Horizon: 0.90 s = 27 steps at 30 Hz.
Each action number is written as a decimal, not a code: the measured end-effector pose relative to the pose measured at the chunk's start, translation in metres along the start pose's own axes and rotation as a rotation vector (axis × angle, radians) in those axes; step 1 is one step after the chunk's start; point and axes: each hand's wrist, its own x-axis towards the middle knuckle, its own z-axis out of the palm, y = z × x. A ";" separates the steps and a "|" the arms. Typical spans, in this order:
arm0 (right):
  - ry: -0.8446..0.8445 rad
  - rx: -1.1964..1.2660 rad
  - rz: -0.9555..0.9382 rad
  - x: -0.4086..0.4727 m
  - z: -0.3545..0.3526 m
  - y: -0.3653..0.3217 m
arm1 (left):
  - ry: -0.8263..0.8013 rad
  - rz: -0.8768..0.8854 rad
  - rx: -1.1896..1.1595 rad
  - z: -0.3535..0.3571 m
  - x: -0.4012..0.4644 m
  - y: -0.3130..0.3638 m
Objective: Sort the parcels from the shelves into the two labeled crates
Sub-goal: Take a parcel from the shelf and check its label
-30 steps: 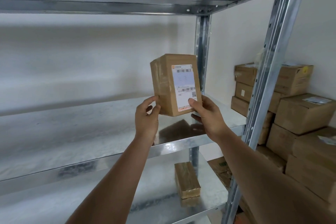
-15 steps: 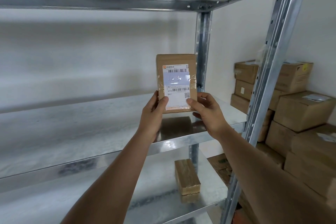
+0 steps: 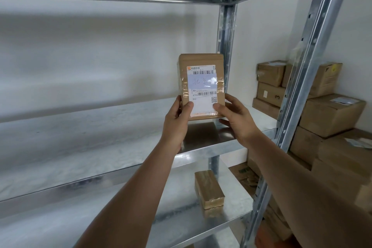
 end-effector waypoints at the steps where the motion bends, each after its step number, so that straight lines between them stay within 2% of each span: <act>1: 0.003 -0.007 0.005 -0.001 0.002 -0.001 | 0.000 0.013 0.000 0.000 0.001 -0.002; 11: 0.079 -0.100 -0.024 -0.054 0.033 -0.029 | 0.006 -0.025 0.015 -0.009 -0.035 0.025; 21: 0.042 -0.153 -0.068 -0.193 0.027 -0.056 | 0.005 0.019 0.066 -0.037 -0.183 0.053; 27: 0.013 -0.167 0.027 -0.279 0.031 -0.050 | 0.007 0.024 0.111 -0.059 -0.282 0.055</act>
